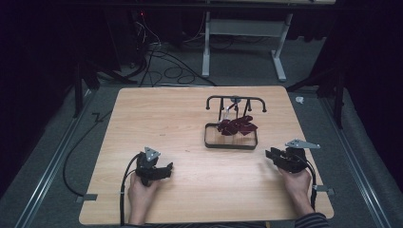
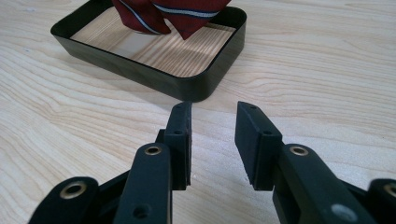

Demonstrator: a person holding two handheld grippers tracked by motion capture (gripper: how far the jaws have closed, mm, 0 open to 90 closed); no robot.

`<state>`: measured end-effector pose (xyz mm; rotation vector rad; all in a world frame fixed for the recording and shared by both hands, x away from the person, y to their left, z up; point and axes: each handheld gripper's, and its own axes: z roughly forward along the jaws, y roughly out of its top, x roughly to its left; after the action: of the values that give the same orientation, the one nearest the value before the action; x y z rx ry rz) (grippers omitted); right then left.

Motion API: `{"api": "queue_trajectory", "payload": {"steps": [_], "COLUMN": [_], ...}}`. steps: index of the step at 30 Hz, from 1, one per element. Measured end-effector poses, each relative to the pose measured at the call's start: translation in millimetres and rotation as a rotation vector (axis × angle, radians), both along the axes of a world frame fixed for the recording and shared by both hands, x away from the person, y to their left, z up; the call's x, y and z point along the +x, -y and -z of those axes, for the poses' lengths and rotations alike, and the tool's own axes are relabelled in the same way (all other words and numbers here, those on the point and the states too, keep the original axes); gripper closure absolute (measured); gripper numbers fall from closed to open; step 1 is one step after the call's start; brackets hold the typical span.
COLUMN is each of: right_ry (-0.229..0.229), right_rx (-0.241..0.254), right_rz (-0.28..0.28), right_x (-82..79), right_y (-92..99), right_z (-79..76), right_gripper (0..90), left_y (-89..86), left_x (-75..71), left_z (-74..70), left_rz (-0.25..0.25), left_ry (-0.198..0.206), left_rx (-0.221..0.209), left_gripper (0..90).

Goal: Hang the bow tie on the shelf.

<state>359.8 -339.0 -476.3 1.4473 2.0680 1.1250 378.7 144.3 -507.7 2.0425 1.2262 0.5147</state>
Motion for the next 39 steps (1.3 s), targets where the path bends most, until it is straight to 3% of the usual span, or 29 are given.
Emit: {"api": "queue_trajectory", "payload": {"steps": [8,20,39], "right_ry": [0.007,0.011,0.001], "right_rx": [-0.023,-0.1,-0.116], "right_rz": [0.006,0.019,0.034], "right_x": [3.3,7.7,5.5], "right_y": [-6.5,-11.5,-13.3], "right_z": [4.1,11.7,23.4], "right_gripper": [67.7,64.5,59.8], "left_y": [0.0,0.0,-0.1], "left_x": [0.0,0.0,0.0], "left_z": [0.0,0.0,0.0], "left_rz": [0.0,0.001,0.001], "left_ry": [0.0,0.0,0.0], "left_rx": [0.0,0.0,0.001], "left_gripper": [17.3,17.3,17.3]}}
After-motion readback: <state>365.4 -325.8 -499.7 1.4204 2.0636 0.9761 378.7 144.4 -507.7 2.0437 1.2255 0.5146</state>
